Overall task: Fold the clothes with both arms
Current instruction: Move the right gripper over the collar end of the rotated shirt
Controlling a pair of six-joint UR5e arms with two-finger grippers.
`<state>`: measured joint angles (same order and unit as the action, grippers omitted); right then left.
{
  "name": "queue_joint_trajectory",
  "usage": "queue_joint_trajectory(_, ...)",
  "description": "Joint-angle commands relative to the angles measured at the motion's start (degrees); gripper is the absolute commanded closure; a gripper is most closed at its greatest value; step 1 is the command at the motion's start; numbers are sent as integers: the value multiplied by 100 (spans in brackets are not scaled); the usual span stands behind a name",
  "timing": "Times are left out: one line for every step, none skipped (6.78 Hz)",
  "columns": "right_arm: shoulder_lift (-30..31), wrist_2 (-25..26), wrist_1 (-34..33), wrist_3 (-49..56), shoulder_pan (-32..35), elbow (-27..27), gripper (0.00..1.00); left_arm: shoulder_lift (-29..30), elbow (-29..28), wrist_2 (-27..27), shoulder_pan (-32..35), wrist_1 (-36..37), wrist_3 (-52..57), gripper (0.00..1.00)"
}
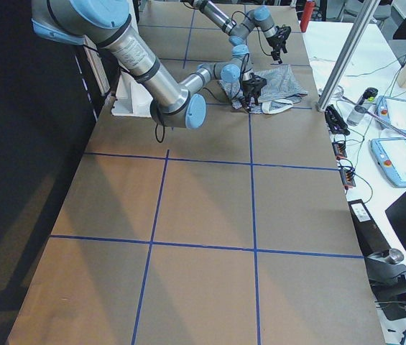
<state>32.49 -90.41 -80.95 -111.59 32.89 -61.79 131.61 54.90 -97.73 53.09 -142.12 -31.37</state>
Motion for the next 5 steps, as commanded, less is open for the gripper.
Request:
queue_joint_trajectory(-15,-21,-9,58,-72,36,45,-4,3,-1,0,0,0,0)
queue_joint_trajectory(-6,-29,-9,137,-99,36,46,-4,-6,-1,-9,0,0,0)
queue_joint_trajectory(3,-29,-26,181,-134,36,46,-4,3,-1,-9,0,0,0)
queue_joint_trajectory(3,-47,-44,190,-151,27,48,-4,3,-1,-9,0,0,0)
queue_joint_trajectory(-6,-64,-52,277,-143,1,72,-4,3,-1,-9,0,0,0)
